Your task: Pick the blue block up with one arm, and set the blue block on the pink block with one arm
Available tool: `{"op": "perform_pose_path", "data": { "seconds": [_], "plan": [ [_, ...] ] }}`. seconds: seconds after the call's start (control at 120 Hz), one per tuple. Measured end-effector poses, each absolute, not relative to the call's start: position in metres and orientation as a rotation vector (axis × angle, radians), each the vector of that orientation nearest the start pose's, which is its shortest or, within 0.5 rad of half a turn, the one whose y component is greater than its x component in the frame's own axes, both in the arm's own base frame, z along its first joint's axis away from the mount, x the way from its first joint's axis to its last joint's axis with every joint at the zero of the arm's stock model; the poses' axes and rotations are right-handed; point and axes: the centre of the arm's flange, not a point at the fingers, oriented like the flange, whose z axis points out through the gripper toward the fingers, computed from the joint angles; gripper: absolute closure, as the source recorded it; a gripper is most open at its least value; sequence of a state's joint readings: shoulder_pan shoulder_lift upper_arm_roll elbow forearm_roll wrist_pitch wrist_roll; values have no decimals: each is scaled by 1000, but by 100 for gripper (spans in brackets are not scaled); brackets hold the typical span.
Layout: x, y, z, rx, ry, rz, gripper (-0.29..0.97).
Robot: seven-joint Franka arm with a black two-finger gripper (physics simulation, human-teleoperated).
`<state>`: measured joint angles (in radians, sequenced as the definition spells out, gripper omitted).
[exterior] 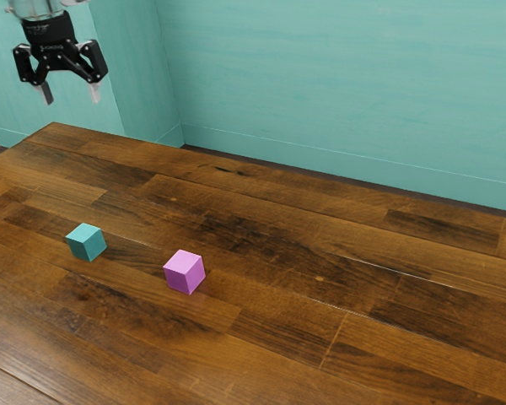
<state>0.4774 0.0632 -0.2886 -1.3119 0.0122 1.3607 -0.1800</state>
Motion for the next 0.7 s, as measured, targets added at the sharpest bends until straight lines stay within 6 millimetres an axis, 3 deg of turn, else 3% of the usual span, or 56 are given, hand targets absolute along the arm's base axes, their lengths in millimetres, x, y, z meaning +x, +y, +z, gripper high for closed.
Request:
{"op": "perform_pose_path", "data": {
  "seconds": [0.15, 0.183, 0.208, 0.233, 0.308, 0.375, 0.433, 0.492, 0.7],
  "plan": [
    [534, 124, 691, -3080, -649, 26, 0],
    [532, 125, 700, -3078, -659, -1, 0],
    [527, 125, 720, -3074, -665, -58, 0],
    [517, 122, 752, -3067, -669, -158, 0],
    [467, 106, 833, -3016, -689, -404, 0],
    [438, 84, 864, -3006, -670, -481, 0],
    [432, 58, 869, -3037, -600, -481, 0],
    [434, 49, 866, -3058, -575, -458, 0],
    [444, 76, 847, -3066, -666, -378, 0]
  ]
}}
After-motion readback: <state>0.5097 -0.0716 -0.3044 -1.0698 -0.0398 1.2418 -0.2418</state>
